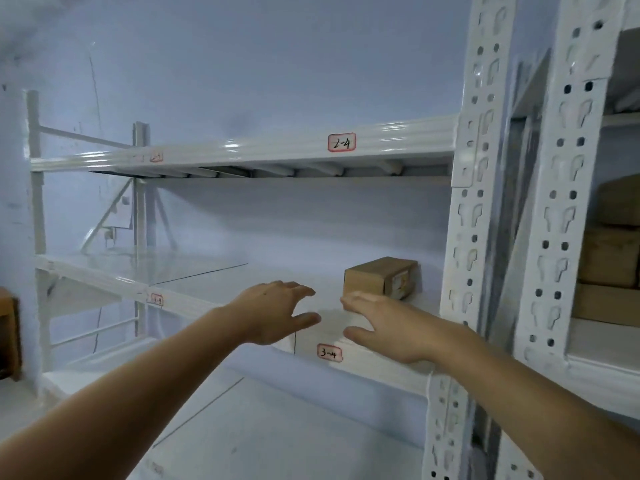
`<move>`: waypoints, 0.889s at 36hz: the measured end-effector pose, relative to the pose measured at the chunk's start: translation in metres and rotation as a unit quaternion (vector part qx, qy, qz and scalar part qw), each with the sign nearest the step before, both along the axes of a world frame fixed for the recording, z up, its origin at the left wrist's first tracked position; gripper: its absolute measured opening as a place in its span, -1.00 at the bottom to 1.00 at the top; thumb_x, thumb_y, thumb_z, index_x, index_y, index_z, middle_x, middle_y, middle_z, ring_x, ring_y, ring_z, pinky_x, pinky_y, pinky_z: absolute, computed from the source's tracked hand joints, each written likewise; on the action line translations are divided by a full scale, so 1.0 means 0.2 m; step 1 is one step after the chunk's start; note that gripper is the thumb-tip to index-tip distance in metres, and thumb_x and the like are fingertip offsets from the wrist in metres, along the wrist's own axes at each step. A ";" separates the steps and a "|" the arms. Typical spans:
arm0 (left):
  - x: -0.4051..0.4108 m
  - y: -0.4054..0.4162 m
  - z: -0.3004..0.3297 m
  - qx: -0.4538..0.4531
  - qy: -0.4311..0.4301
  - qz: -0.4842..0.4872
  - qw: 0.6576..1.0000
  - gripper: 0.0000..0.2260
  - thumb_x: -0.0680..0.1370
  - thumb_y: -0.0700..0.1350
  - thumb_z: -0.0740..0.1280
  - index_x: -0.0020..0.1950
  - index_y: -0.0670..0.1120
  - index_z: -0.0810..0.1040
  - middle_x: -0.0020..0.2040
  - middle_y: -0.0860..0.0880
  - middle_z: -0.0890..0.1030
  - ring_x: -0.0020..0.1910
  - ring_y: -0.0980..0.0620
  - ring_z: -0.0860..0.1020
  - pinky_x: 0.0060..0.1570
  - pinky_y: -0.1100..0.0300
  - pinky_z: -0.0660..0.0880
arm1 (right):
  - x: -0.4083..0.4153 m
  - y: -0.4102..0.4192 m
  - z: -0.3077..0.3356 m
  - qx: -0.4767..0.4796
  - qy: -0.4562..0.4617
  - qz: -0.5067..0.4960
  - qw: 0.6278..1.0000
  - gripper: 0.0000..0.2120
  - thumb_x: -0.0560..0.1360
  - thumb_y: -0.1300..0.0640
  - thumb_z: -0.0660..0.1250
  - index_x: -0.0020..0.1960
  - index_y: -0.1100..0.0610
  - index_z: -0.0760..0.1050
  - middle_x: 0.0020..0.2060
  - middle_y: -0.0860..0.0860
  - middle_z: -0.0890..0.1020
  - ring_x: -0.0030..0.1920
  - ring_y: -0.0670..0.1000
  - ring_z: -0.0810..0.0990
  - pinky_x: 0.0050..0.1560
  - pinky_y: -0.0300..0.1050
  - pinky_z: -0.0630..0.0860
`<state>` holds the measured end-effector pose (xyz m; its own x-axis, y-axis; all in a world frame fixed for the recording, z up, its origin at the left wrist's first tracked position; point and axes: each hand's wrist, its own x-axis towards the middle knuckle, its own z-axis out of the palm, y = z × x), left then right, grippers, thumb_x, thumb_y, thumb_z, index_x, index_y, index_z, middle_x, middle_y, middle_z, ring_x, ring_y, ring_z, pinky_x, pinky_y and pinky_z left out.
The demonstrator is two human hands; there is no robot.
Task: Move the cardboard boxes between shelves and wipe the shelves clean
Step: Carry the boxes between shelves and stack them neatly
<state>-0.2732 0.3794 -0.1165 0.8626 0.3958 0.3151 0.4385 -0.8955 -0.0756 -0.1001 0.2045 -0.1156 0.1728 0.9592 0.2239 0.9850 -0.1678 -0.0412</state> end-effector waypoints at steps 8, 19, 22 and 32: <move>0.41 0.25 0.03 0.001 -0.030 -0.098 0.995 -0.43 0.65 0.33 0.10 0.59 0.09 0.28 0.55 0.06 0.38 0.47 -0.03 0.40 0.42 0.01 0.35 | 0.08 0.07 0.05 0.031 -0.038 -0.090 0.995 -0.43 0.67 -0.17 0.17 0.61 -0.02 0.17 0.59 -0.14 0.19 0.40 -0.05 0.42 0.39 -0.07 0.38; 0.88 0.51 0.05 -0.276 -0.125 -0.136 0.943 -0.27 0.60 0.44 0.00 0.57 -0.03 0.35 0.48 -0.05 0.48 0.42 -0.10 0.46 0.39 -0.01 0.37 | 0.25 0.45 0.05 0.177 0.112 -0.322 0.923 -0.39 0.66 -0.22 0.12 0.58 0.11 0.23 0.52 0.04 0.34 0.47 0.10 0.39 0.37 -0.05 0.35; 0.99 0.52 0.03 -0.403 -0.121 -0.139 0.896 -0.27 0.60 0.44 -0.01 0.36 -0.13 0.52 0.31 -0.10 0.58 0.23 -0.12 0.54 0.28 -0.01 0.42 | 0.34 0.56 0.02 0.242 0.227 -0.360 0.872 -0.37 0.62 -0.27 0.16 0.51 0.14 0.32 0.44 0.06 0.44 0.42 0.13 0.45 0.31 -0.03 0.41; 1.17 0.51 -0.08 -0.601 -0.155 -0.145 0.771 -0.62 0.74 0.07 -0.01 0.24 -0.09 0.53 0.31 -0.22 0.58 0.23 -0.19 0.55 0.32 -0.02 0.47 | 0.40 0.68 -0.07 0.341 0.506 -0.358 0.707 -0.64 0.49 -0.19 0.36 0.13 0.03 0.64 -0.04 0.08 0.74 -0.01 0.10 0.72 0.11 0.02 0.65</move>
